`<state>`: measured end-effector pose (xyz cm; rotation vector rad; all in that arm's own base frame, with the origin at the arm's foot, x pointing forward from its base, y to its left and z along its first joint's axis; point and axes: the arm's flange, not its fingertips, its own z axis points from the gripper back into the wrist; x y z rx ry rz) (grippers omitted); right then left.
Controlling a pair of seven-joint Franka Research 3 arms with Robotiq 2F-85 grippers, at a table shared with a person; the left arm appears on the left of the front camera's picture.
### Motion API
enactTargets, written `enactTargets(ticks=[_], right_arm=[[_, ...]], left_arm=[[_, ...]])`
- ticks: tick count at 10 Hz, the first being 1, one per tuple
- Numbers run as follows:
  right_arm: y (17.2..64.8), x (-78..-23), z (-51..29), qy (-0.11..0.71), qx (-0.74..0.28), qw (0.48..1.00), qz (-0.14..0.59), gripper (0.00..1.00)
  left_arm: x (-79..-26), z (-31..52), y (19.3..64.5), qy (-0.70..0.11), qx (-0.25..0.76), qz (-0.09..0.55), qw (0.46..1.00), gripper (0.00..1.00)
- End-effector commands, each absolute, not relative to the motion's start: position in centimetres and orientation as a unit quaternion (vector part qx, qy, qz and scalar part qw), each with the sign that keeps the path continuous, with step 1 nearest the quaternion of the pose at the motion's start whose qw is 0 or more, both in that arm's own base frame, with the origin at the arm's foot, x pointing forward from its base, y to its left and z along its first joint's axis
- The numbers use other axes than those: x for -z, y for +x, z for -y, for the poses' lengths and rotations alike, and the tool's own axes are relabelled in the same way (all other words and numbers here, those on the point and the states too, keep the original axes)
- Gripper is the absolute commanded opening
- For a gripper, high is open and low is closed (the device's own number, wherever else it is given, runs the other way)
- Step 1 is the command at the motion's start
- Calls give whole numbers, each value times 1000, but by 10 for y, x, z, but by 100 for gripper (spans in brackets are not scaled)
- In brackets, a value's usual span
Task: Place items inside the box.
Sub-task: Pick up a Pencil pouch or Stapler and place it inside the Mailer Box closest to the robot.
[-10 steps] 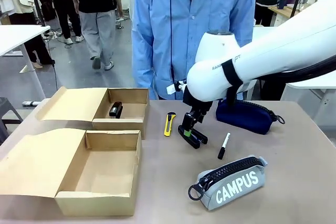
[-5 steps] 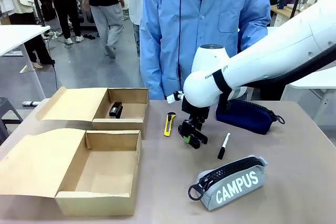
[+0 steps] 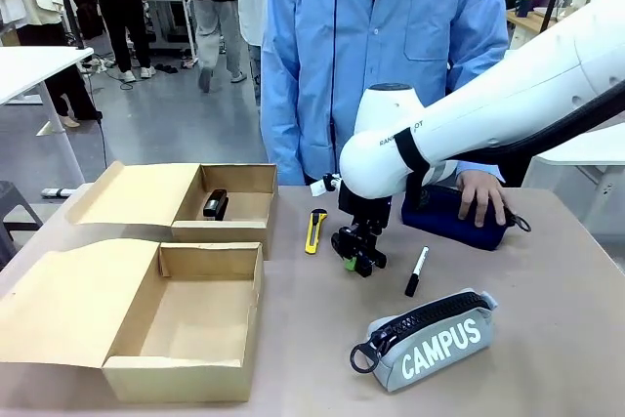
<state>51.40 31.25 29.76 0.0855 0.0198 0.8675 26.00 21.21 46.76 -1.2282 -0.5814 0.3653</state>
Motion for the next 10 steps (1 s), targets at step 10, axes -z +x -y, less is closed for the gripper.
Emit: enactTargets(ticks=[10], right_arm=[[516, -299, -319, 14, -409, 912, -39, 0]], left_arm=[[-468, -211, 259, -570, -160, 277, 757, 100]])
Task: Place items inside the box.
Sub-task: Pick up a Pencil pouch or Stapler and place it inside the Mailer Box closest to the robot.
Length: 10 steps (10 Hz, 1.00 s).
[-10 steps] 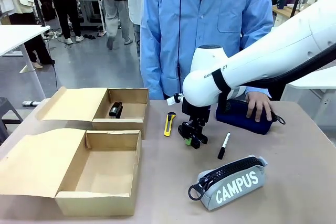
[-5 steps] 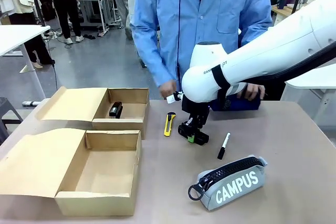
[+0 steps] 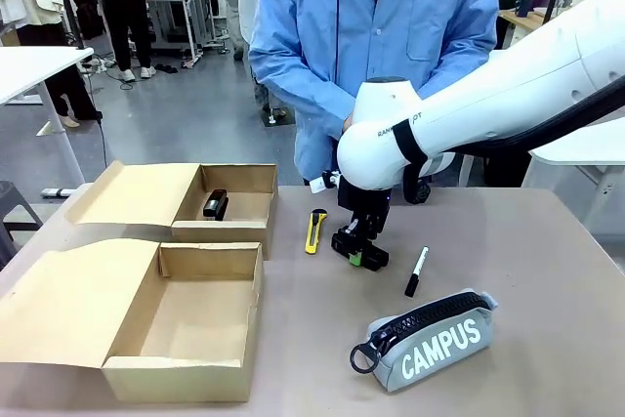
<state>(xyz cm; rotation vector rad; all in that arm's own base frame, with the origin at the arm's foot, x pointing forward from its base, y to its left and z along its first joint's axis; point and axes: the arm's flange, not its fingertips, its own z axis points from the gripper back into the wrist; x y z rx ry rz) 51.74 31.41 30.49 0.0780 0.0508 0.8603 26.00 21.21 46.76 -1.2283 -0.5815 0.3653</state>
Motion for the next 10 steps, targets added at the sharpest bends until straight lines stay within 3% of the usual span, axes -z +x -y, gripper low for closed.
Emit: enactTargets(ticks=[1, 10], right_arm=[[517, -299, -319, 14, -409, 912, -39, 0], [518, -298, -317, 15, -403, 914, -36, 0]], left_arm=[[-468, -211, 259, -570, -160, 277, 757, 100], [-468, -211, 259, -570, -160, 277, 757, 100]])
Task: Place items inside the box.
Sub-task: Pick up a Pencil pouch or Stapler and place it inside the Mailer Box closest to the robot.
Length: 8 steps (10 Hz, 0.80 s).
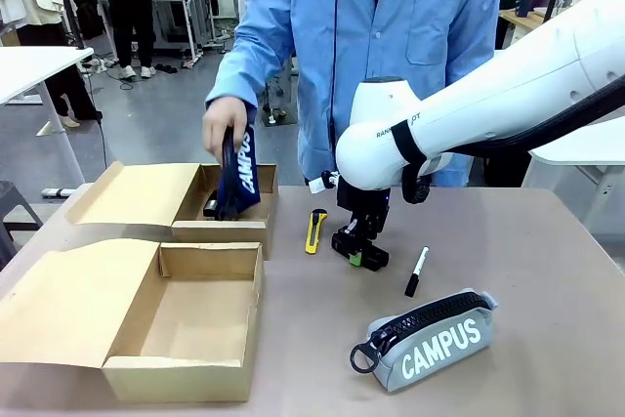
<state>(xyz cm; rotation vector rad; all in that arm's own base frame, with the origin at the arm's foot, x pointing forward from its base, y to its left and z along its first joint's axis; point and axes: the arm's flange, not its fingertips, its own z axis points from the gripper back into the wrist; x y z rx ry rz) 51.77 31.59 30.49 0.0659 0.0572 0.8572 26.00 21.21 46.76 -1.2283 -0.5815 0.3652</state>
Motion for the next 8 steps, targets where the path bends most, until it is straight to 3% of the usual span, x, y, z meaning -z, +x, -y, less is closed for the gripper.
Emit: enactTargets(ticks=[1, 5, 8], right_arm=[[518, -300, -316, 15, -401, 915, -34, 0], [505, -329, -310, 34, -370, 928, -22, 0], [456, -383, -295, 101, -228, 965, -77, 0]], left_arm=[[-468, -211, 259, -570, -160, 277, 757, 100], [-468, -211, 259, -570, -160, 277, 757, 100], [-468, -211, 259, -570, -160, 277, 757, 100]])
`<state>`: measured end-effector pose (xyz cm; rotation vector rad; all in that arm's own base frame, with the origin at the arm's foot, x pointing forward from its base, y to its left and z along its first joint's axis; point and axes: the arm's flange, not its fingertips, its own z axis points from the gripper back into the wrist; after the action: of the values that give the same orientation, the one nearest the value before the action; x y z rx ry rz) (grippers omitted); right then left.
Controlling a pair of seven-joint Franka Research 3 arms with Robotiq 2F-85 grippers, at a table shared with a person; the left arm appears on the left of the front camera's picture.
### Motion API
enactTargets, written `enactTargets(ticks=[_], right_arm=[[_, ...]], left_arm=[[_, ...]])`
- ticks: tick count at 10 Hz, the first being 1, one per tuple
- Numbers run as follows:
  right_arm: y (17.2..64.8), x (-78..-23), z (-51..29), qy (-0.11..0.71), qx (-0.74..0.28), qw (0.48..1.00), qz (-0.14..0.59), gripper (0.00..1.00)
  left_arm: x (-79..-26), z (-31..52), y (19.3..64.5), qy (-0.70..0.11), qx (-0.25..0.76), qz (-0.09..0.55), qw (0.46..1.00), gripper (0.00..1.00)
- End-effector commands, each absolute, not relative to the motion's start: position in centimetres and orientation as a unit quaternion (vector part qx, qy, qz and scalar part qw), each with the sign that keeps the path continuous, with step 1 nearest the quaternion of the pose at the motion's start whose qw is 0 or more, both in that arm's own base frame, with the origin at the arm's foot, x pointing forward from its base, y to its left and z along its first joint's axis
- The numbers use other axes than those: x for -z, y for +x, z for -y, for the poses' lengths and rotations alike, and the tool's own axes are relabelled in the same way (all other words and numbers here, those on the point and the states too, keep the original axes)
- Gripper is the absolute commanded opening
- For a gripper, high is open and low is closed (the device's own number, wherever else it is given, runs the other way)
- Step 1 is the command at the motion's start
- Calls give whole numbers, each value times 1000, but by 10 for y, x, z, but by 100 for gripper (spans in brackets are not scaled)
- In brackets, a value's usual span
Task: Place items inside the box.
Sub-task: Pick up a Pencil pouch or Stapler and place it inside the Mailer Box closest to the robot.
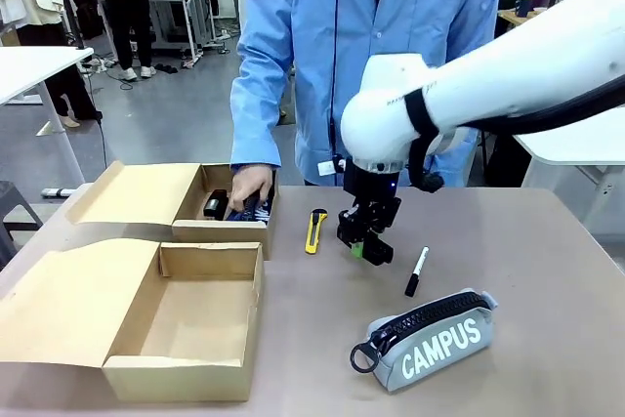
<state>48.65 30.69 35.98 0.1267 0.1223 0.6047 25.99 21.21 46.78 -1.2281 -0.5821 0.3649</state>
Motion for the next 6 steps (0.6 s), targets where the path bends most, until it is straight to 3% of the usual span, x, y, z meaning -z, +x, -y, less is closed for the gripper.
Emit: enactTargets(ticks=[1, 3, 5, 6], right_arm=[[427, -403, -286, 117, -176, 974, -83, 0], [364, -429, -279, 141, -65, 982, -105, 0], [306, -443, -280, 130, -61, 985, -98, 0], [305, -448, -263, 95, -82, 987, -95, 0]], left_arm=[[-468, -211, 259, -570, -160, 277, 757, 100], [-468, -211, 259, -570, -160, 277, 757, 100], [-468, -211, 259, -570, -160, 277, 757, 100], [-468, -211, 259, -570, -160, 277, 757, 100]])
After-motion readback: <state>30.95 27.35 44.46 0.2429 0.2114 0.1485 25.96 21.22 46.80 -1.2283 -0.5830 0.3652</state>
